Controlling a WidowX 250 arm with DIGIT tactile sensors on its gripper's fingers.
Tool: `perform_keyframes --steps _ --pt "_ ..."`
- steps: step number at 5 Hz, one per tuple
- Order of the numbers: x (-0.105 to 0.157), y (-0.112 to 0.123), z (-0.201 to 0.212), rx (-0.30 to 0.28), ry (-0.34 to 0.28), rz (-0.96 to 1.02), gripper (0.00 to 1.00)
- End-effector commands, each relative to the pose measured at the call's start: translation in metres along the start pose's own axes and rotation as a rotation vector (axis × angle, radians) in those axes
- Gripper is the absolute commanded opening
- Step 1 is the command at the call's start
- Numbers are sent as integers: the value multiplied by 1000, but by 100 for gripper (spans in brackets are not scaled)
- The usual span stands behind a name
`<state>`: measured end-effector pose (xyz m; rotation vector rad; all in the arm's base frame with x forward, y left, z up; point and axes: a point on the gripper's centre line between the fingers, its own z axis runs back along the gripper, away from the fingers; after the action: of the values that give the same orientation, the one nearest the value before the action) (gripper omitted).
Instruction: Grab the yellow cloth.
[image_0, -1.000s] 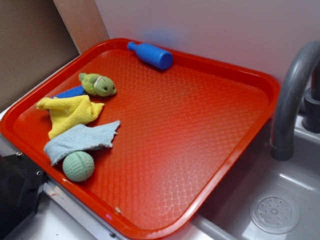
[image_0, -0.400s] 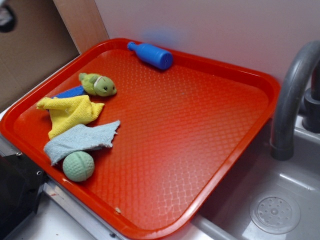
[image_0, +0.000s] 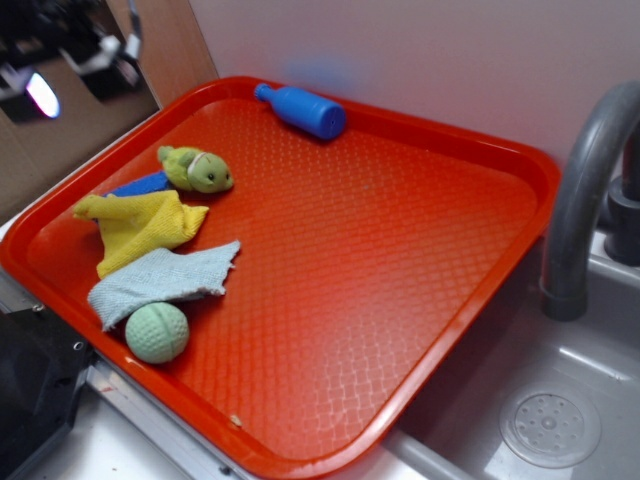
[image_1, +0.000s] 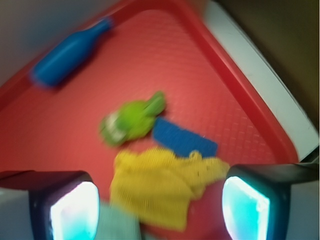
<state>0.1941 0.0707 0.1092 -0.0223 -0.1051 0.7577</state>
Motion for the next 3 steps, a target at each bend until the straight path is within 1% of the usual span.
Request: perform_keyframes --steps 1,2,3 --pt "-28 -8 -61 59 -98 -60 100" --pt "-34 -9 -71 80 -95 -88 100" --pt "-30 -6 -75 81 -89 -102 80"
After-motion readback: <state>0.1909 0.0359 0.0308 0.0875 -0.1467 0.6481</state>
